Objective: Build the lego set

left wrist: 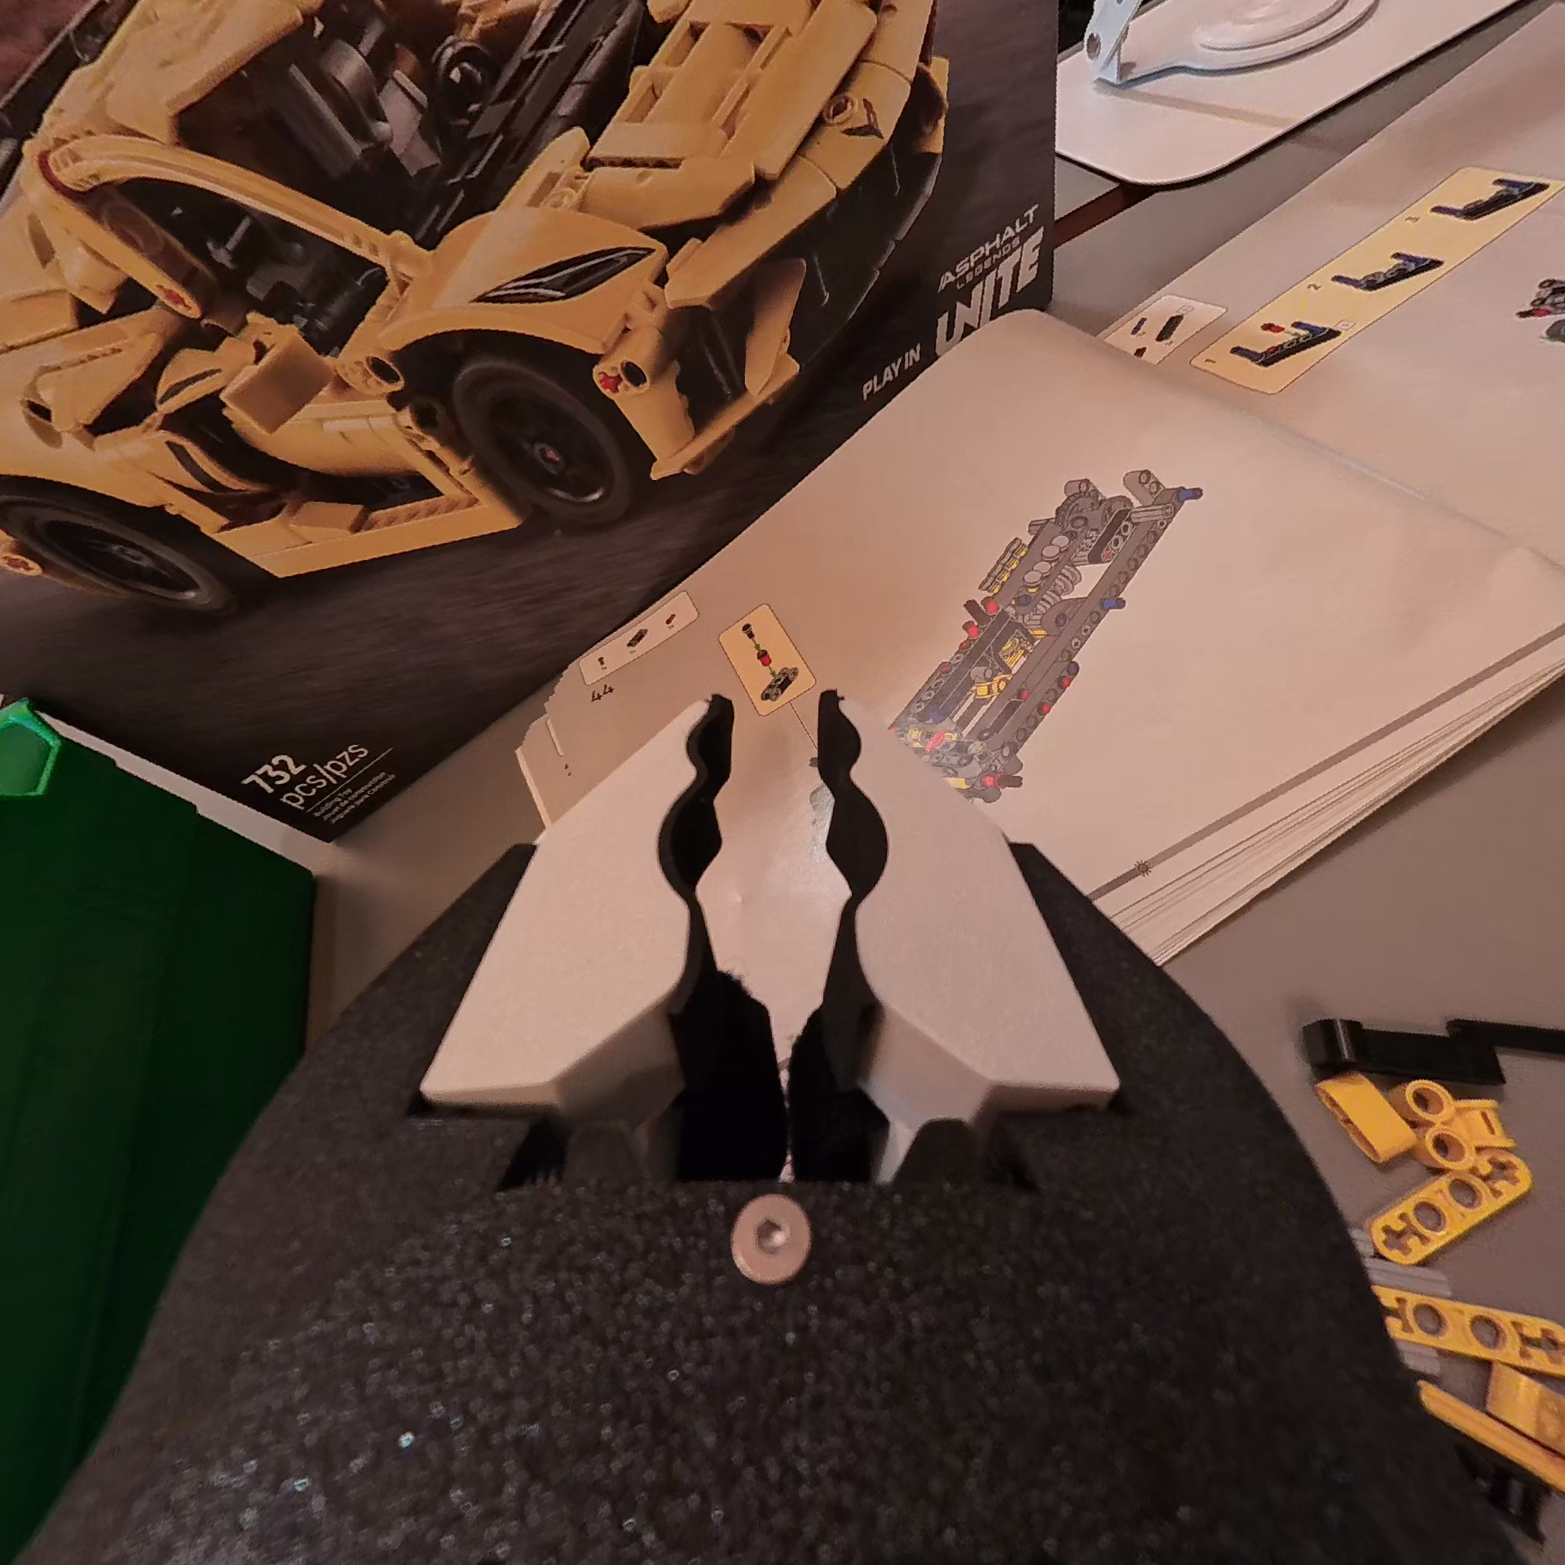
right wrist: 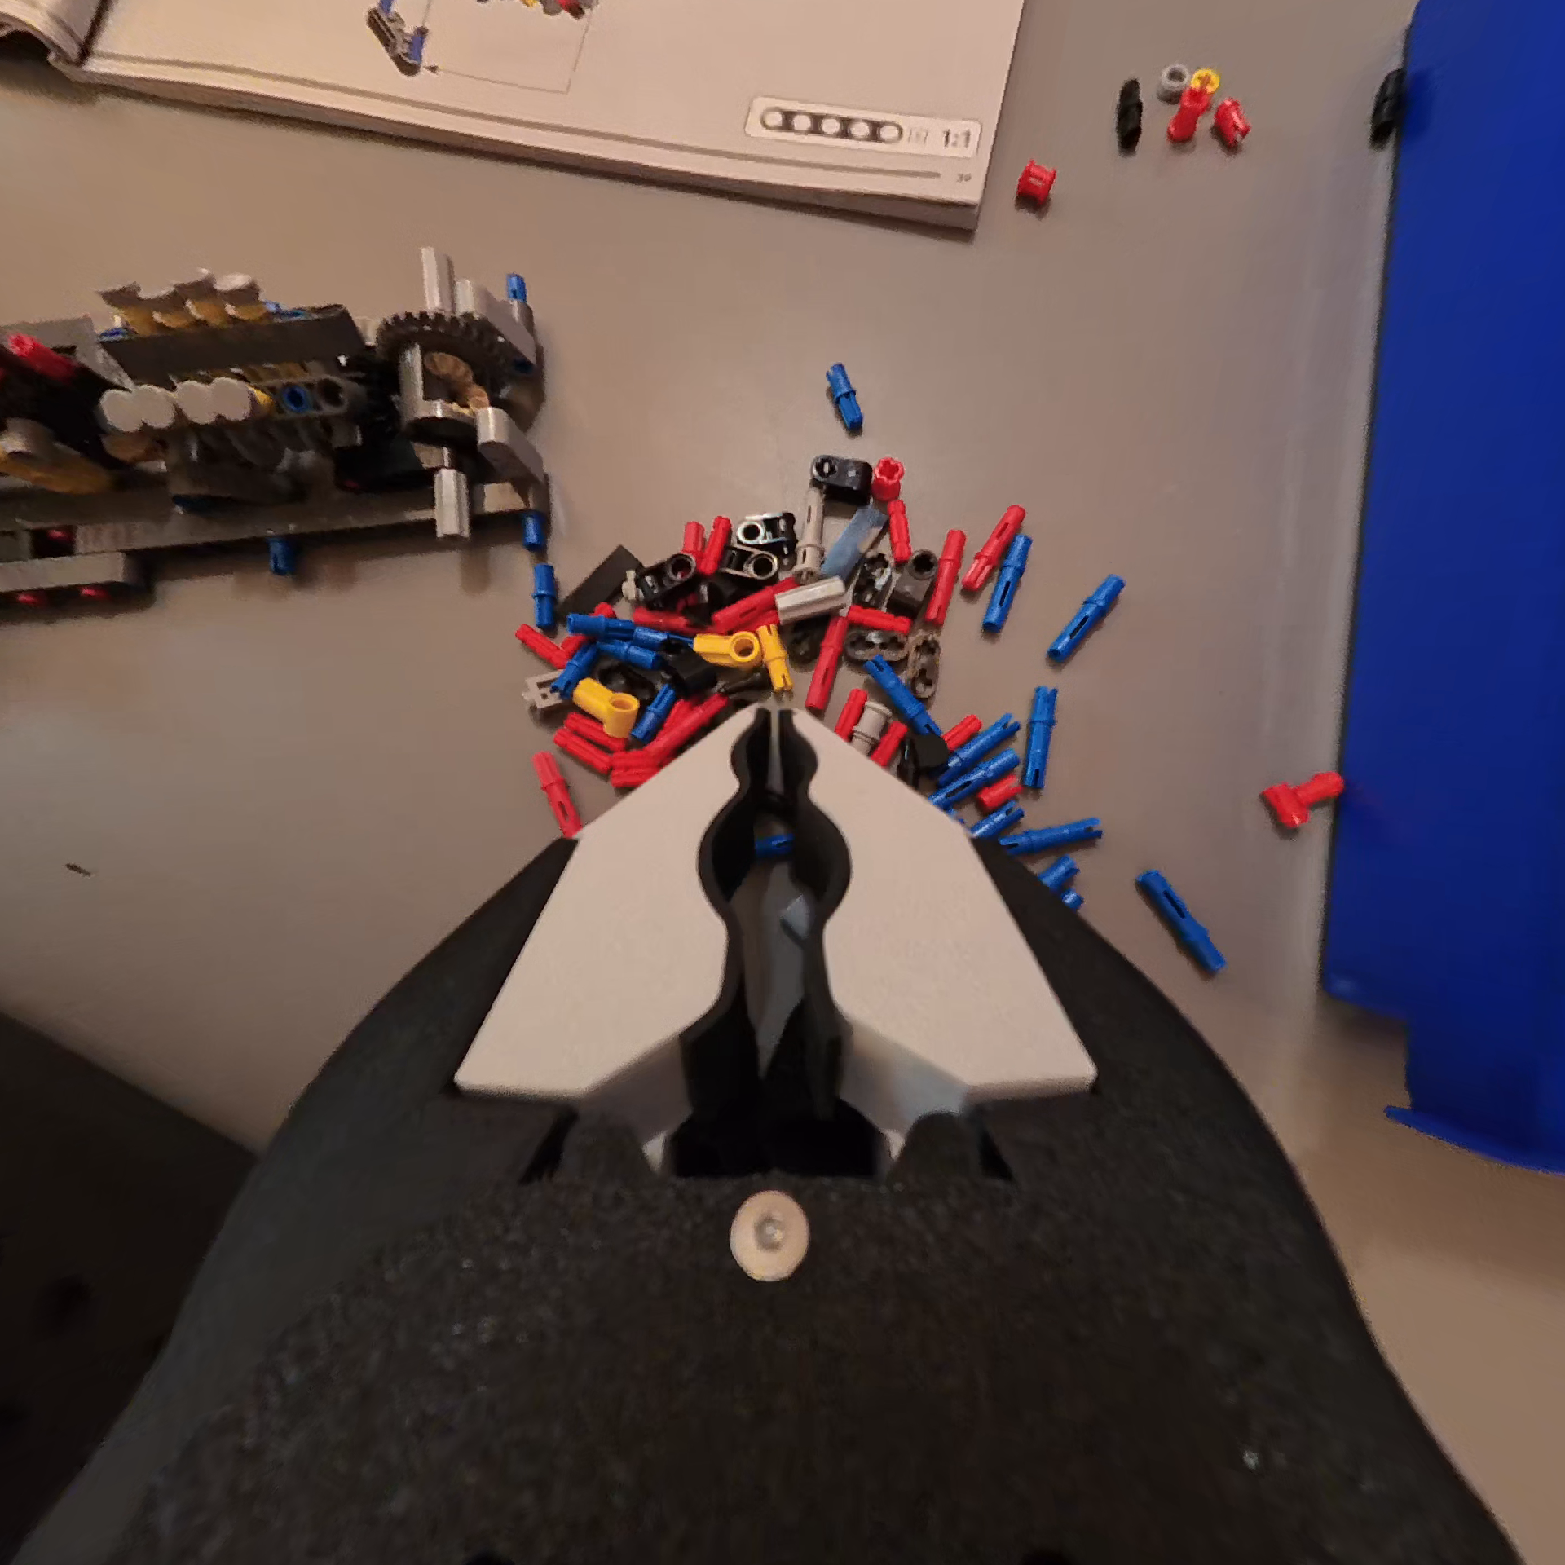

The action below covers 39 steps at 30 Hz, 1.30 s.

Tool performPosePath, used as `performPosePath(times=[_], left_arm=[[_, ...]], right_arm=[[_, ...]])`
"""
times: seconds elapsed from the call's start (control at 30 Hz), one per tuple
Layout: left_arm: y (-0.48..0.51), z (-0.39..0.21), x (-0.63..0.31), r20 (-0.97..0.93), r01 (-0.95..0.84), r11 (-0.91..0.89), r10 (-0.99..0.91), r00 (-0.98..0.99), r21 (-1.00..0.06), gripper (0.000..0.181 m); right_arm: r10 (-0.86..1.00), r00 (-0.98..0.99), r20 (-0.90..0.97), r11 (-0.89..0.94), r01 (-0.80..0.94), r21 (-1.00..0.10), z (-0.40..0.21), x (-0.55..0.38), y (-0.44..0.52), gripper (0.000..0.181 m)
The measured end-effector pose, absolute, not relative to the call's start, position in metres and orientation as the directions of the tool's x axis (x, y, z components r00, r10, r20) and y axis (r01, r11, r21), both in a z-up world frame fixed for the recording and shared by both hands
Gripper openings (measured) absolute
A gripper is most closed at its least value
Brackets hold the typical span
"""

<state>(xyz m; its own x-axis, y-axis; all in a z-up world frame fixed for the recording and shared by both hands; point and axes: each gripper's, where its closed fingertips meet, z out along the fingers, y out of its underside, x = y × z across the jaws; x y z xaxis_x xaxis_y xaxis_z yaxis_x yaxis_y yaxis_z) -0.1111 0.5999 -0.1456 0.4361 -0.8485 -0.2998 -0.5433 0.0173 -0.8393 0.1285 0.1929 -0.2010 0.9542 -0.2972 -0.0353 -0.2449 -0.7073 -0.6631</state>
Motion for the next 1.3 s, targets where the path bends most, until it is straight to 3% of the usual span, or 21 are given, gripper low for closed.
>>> performPosePath(times=[0.2, 0.43, 0.97, 1.17, 1.3], left_arm=[[0.599, -0.146, -0.111, -0.298, -0.544, 0.017, -0.851, 0.432, -0.839, 0.018], [0.599, -0.148, -0.111, -0.294, -0.548, 0.012, -0.854, 0.430, -0.836, 0.018], [0.596, -0.149, -0.111, -0.303, -0.556, 0.021, -0.855, 0.420, -0.831, 0.018], [0.596, -0.148, -0.111, -0.305, -0.554, 0.025, -0.855, 0.419, -0.832, 0.018], [0.594, -0.147, -0.109, -0.307, -0.550, 0.032, -0.856, 0.416, -0.834, 0.018]], right_arm=[[-0.307, 0.940, -0.150, -0.682, -0.328, -0.653, -0.195, 0.124, 0.202, 0.006], [-0.309, 0.939, -0.154, -0.715, -0.336, -0.613, -0.204, 0.123, 0.203, 0.009], [-0.268, 0.962, -0.049, -0.761, -0.242, -0.601, -0.206, 0.128, 0.207, 0.004], [-0.276, 0.961, -0.011, -0.729, -0.217, -0.649, -0.192, 0.133, 0.206, 0.004], [-0.055, 0.997, -0.061, -0.679, -0.082, -0.729, -0.166, 0.086, 0.227, 0.004]])
